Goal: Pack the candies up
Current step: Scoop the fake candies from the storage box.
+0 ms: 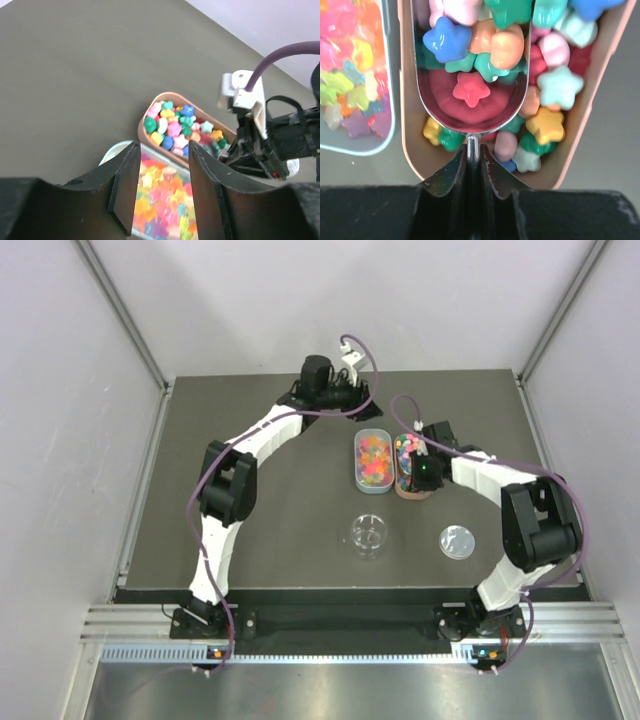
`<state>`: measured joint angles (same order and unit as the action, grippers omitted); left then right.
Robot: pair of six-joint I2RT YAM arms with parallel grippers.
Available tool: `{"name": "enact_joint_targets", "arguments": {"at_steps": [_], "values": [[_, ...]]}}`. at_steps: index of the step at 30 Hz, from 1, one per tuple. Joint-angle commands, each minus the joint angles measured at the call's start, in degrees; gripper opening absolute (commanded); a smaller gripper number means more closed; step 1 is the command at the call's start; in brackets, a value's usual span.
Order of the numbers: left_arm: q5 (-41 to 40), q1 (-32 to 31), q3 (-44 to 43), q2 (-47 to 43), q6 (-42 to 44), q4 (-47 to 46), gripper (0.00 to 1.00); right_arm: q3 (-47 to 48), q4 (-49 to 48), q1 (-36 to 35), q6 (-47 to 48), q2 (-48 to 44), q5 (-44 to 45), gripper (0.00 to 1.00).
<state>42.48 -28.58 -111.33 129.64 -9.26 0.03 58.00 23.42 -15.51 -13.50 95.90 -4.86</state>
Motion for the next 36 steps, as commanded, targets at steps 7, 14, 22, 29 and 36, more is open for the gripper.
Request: {"name": "enact_joint_targets", "arguments": {"at_steps": [7, 14, 22, 29, 36], "values": [[-1.4, 1.2, 5.2, -8.1, 2.8, -0.5, 0.49, -5.9, -7.9, 0.6, 1.1, -8.4, 2.4, 0.0], [-2.6, 1.3, 7.1, -9.8, 3.3, 2.4, 0.49, -11.4, -14.8, 0.5, 3.4, -12.4, 2.3, 0.0], [-4.8, 1.3, 8.6, -12.3, 6.5, 7.7, 0.49, -17.6, -25.0, 0.3, 6.3, -16.3, 2.3, 0.0], [-5.7, 1.2, 7.9, -12.5, 7.3, 10.3, 0.49, -18.4, -29.1, -0.2, 8.1, -17.9, 1.3, 0.0], [-6.5, 1.2, 7.2, -12.0, 7.8, 11.1, 0.49, -20.1, -32.3, -0.3, 8.7, -20.2, 1.3, 0.0]]}}
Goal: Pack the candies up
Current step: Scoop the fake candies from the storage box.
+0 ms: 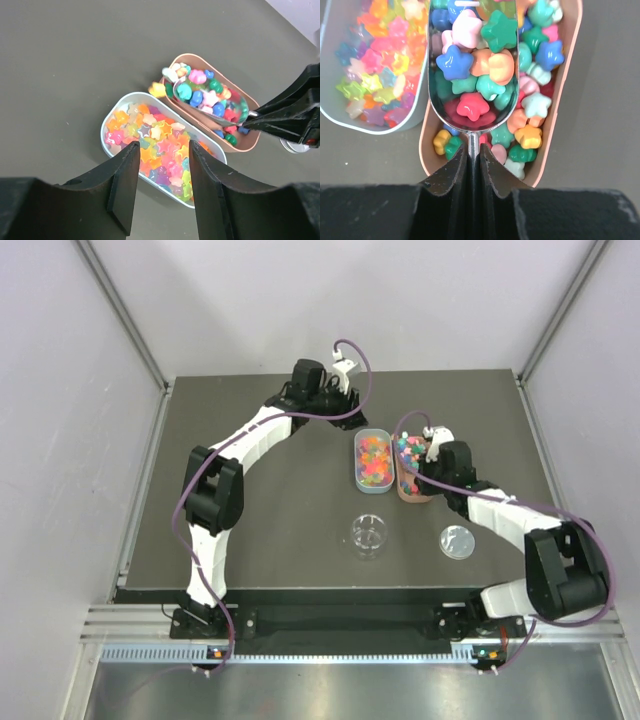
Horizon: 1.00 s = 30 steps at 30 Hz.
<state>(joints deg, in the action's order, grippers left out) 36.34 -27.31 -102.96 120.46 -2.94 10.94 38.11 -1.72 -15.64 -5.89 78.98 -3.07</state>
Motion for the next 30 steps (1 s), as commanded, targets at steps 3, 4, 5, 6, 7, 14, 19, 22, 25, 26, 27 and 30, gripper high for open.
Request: {"name": "enact_joint_targets", "arguments": {"at_steps": [3, 4, 5, 6, 7, 14, 19, 22, 25, 26, 27, 30], "values": [[-0.9, 0.0, -1.4, -2.8, 2.3, 0.7, 0.49, -1.1, -7.9, -0.2, 1.2, -4.4, -0.6, 0.0], [-0.9, -0.1, -1.4, -2.8, 2.4, 0.8, 0.49, -1.6, -7.9, -0.3, 1.1, -4.7, -0.6, 0.0], [-1.0, -0.1, -1.5, -2.8, 2.5, 0.9, 0.49, -1.8, -7.6, -0.3, 0.9, -4.9, -0.6, 0.0], [-1.1, 0.0, -1.5, -2.6, 2.5, 1.0, 0.49, -2.1, -7.4, -0.3, 0.7, -5.6, -0.6, 0.0], [-1.0, -0.1, -1.5, -2.5, 2.5, 1.0, 0.49, -2.6, -7.0, -0.2, 0.4, -5.9, -0.6, 0.0], [-1.4, 0.0, -1.7, -1.7, 3.9, 1.3, 0.49, -4.4, -7.3, -0.2, 0.8, -9.7, -0.4, 0.0], [-3.2, 0.1, -1.2, -1.5, 5.8, 2.4, 0.49, -3.9, -9.4, -0.2, 3.8, -11.3, -1.2, 0.0], [-7.0, 0.4, -0.4, -2.8, 6.2, 2.6, 0.49, -1.7, -9.3, -0.2, 5.2, -12.2, -2.4, 0.0], [-9.0, 1.3, -0.7, -4.0, 7.3, 4.7, 0.5, 0.6, -9.1, -0.6, 9.2, -14.1, -3.9, 0.0], [-9.4, 1.9, -0.8, -4.6, 7.8, 5.9, 0.5, 1.3, -8.7, -0.7, 10.3, -15.1, -4.7, 0.0], [-9.7, 2.3, -1.1, -4.8, 7.9, 6.8, 0.51, 2.7, -7.8, -0.7, 11.6, -15.9, -5.6, 0.0], [-10.3, 3.6, -1.9, -5.8, 7.9, 9.4, 0.51, 3.3, -2.4, -0.7, 20.3, -20.8, -12.8, 0.0]]}}
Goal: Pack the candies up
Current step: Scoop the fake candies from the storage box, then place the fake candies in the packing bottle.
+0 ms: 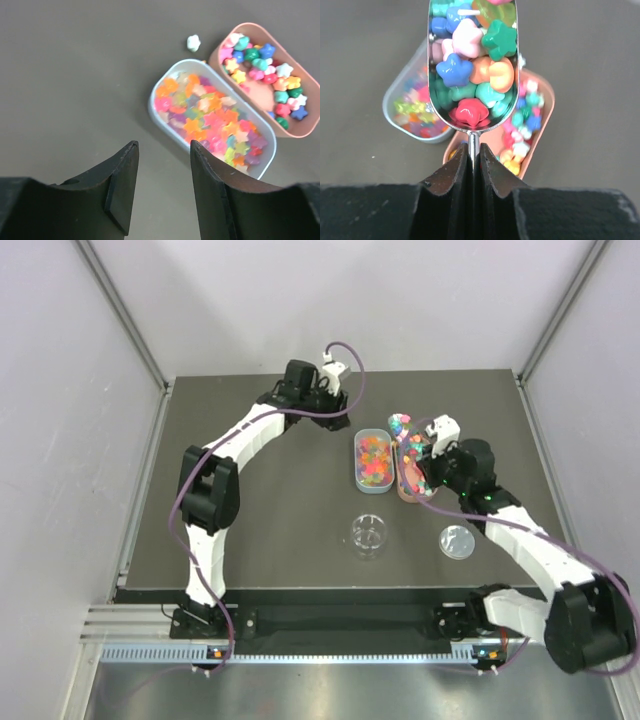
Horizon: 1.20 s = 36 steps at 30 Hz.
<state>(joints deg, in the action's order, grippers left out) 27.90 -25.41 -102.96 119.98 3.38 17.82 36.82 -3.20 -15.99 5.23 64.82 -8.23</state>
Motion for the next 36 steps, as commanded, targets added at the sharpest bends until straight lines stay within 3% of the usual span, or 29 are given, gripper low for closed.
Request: {"name": "enact_joint_targets", "arguments": {"at_steps": [1, 4, 8, 12, 18, 27, 36], "values": [[-1.6, 1.9, -2.4, -5.5, 1.6, 3.1, 0.51, 4.8, 3.0, -0.4, 13.4, -8.0, -9.0, 0.0], [-0.7, 2.9, -2.3, -6.6, 1.5, 3.8, 0.51, 4.8, 14.2, -0.4, 20.4, -14.6, -15.2, 0.0], [-1.0, 4.5, -1.8, -6.8, 0.3, 3.4, 0.51, 2.6, 18.6, -0.4, 21.7, -22.6, -18.3, 0.0], [-1.0, 5.5, -1.0, -7.2, 0.3, 3.4, 0.51, 4.1, 26.3, -0.4, 24.3, -23.3, -20.5, 0.0], [-1.3, 6.1, -0.9, -7.7, 0.8, 4.1, 0.52, 8.0, 43.2, -0.4, 43.2, -22.3, -24.9, 0.0], [-2.0, 6.2, 2.3, -8.7, 1.5, 4.2, 0.52, 9.3, 53.8, -0.4, 57.1, -22.0, -28.1, 0.0], [-2.5, 6.2, 3.6, -9.9, 1.7, 4.2, 0.52, 10.8, 59.8, -0.4, 63.0, -21.3, -26.6, 0.0]]}}
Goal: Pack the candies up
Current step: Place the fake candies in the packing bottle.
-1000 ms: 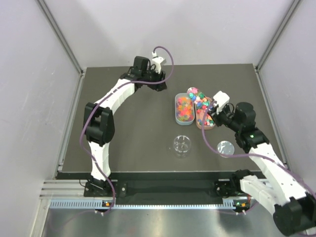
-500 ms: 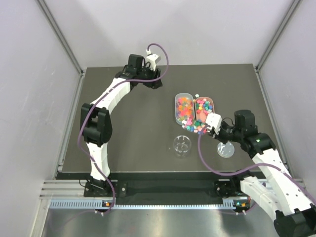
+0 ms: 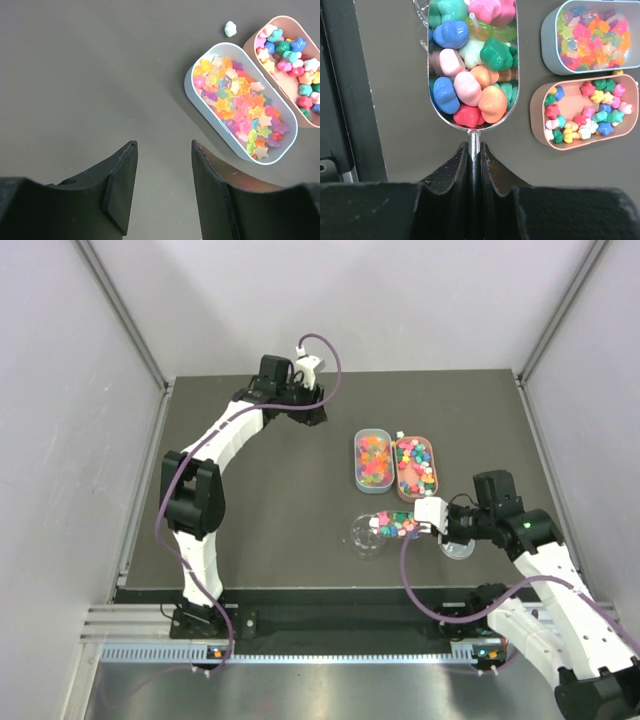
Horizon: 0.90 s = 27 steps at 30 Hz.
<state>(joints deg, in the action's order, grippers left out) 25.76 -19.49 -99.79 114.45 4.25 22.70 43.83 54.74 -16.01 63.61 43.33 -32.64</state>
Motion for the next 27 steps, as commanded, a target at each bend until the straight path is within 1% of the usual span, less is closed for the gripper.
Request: {"name": "enact_joint_targets", "arguments": {"at_steps": [1, 6, 13, 20, 27], "values": [[-0.4, 0.3, 0.4, -4.5, 0.9, -0.7, 0.52, 4.1, 2.1, -0.3, 4.9, 1.0, -1.6, 0.0], [0.4, 0.4, 0.9, -4.7, 0.8, -0.8, 0.52, 7.0, 5.2, -0.3, 8.9, 2.9, 0.6, 0.0], [1.7, 1.2, 0.6, -4.3, 0.1, -1.9, 0.52, 12.6, 10.3, -0.4, 14.1, 8.3, 2.8, 0.0], [2.7, 2.2, 0.6, -3.9, -0.5, -2.4, 0.52, 13.1, 11.6, -0.6, 18.6, 9.8, 3.7, 0.0], [3.0, 2.4, 0.2, -3.1, -1.3, -2.9, 0.52, 14.1, 12.7, -1.1, 20.0, 11.1, 4.6, 0.0]]}}
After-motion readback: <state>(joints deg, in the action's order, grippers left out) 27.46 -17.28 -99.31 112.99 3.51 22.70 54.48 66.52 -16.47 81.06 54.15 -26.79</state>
